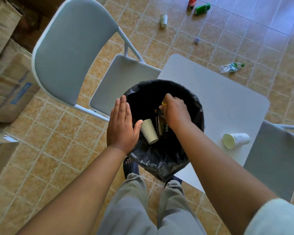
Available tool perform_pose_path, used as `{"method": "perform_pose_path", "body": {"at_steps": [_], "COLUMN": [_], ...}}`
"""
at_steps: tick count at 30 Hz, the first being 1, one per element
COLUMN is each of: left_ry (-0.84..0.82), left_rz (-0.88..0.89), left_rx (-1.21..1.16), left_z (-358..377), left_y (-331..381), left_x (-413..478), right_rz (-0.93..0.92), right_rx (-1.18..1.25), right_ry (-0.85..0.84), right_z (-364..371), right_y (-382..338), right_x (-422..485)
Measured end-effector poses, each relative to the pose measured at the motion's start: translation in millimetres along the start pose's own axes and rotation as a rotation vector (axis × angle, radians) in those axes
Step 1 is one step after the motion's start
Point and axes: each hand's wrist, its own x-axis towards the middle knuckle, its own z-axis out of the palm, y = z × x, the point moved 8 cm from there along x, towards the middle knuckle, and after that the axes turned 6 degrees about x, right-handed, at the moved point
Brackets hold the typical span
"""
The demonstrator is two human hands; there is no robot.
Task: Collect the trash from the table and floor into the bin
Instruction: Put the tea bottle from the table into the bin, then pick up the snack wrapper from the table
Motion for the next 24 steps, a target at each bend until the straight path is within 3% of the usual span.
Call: {"method": "perform_pose_path", "body": {"at_steps": [5, 10, 13, 19, 22, 24], "left_ry": [-0.018, -0.026, -0.022, -0.011, 0.005, 0.019], "left_rz": [-0.004, -0.009, -0.013, -0.013, -0.006, -0.002], "left_rx": [0.007, 0.001, 0.000, 0.005, 0.017, 0.018], "left_z": [1.3, 3.1, 3.9, 4.3, 4.0, 4.1], "left_y": [-1.2, -2.4, -3.7, -4.2, -4.3, -4.1], "left_x": [0.5, 0.6, 1.0, 1.4, 1.7, 1.2], "right_rz": [-0.072, -0.334, -0.359, -0.124, 0.088, 0.213], "right_rx": [-0.158, -0.079, -0.029, 0.192, 0.379, 0.379], "right_ry": [-0.017, 0.372, 0.513, 0.544, 0.615, 0.613], "right_z": [0.1, -41.1, -56.1, -53.3, -47.6, -38.9], "right_y": [0.1, -2.9, 19.2, 88.7, 136.8, 168.9], "right_x": [4.9, -41.4, -72.3, -98.3, -101.4, -99.1]}}
